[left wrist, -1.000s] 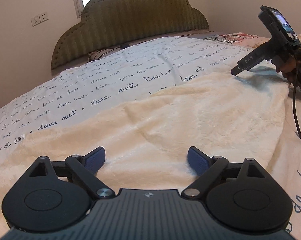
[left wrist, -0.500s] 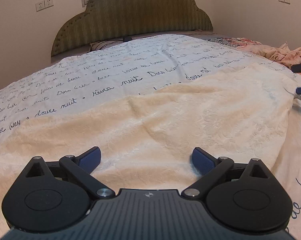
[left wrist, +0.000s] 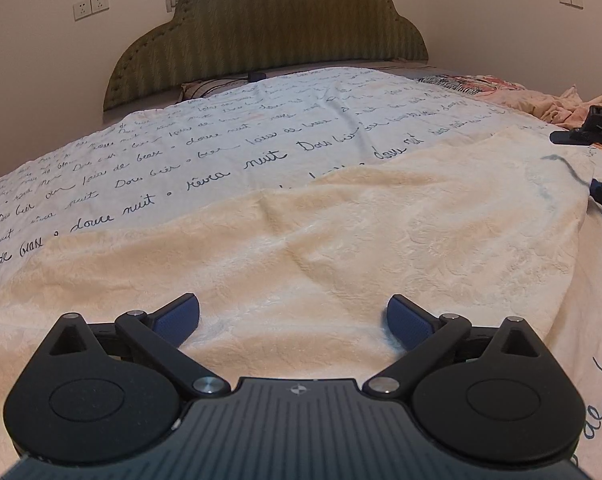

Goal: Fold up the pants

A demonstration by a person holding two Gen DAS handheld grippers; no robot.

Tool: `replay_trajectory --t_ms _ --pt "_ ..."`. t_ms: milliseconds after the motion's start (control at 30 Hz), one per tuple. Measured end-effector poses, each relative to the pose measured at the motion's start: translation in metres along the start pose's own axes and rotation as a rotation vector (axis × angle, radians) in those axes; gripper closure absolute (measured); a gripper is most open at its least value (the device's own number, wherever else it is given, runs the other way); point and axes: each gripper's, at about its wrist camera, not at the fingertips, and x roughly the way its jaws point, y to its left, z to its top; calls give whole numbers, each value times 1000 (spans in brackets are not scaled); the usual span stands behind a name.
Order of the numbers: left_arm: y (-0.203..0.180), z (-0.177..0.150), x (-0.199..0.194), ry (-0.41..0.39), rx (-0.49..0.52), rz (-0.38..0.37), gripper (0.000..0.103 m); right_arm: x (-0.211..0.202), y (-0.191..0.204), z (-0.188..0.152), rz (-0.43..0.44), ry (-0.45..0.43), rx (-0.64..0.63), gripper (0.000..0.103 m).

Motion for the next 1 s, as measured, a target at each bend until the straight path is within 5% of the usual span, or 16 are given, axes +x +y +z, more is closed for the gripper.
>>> replay_trajectory --t_ms 67,167,300,400,567,733,900,1000 --pt "0 0 -1 -3 -1 1 0 7 -4 2 -28 -22 17 69" --pt "1 2 -5 -8 -2 9 6 9 -13 2 11 -40 56 85" --pt "9 9 -21 -54 -40 42 7 -8 13 0 28 -108 -48 88" --pt "26 24 -27 -55 -141 0 7 -18 48 -1 68 -138 -163 89" --pt "34 59 3 117 -254 -176 7 -32 111 -15 167 -150 -383 90" --pt "28 64 16 111 -269 -108 15 -36 151 -42 255 -106 -518 92" --pt "85 45 -17 -36 -600 -342 12 -38 186 -89 322 -31 -725 92" --pt "113 45 -22 -66 -799 -516 2 -37 204 -125 328 -1 -882 92"
